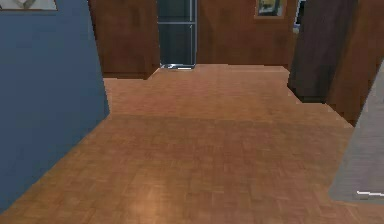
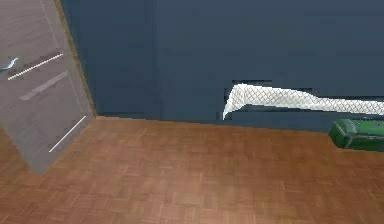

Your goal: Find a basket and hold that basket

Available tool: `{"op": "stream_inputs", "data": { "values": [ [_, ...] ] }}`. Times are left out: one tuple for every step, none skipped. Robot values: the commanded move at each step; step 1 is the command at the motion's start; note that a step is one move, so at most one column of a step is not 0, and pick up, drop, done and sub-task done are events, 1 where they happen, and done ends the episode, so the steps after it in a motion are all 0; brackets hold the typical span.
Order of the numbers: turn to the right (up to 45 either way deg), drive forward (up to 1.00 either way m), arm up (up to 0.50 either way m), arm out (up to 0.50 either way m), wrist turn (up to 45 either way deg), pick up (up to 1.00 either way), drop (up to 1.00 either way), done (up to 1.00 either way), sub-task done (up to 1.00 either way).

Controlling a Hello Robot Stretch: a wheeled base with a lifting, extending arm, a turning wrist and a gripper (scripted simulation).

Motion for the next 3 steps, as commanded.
{"op": "stream_inputs", "data": {
  "values": [
    [0.0,0.05,0.0,0.0,0.0,0.0,0.0,0.0,0.0],
    [-24.0,0.0,0.0,0.0,0.0,0.0,0.0,0.0,0.0],
    [0.0,0.85,0.0,0.0,0.0,0.0,0.0,0.0,0.0]
  ]
}}
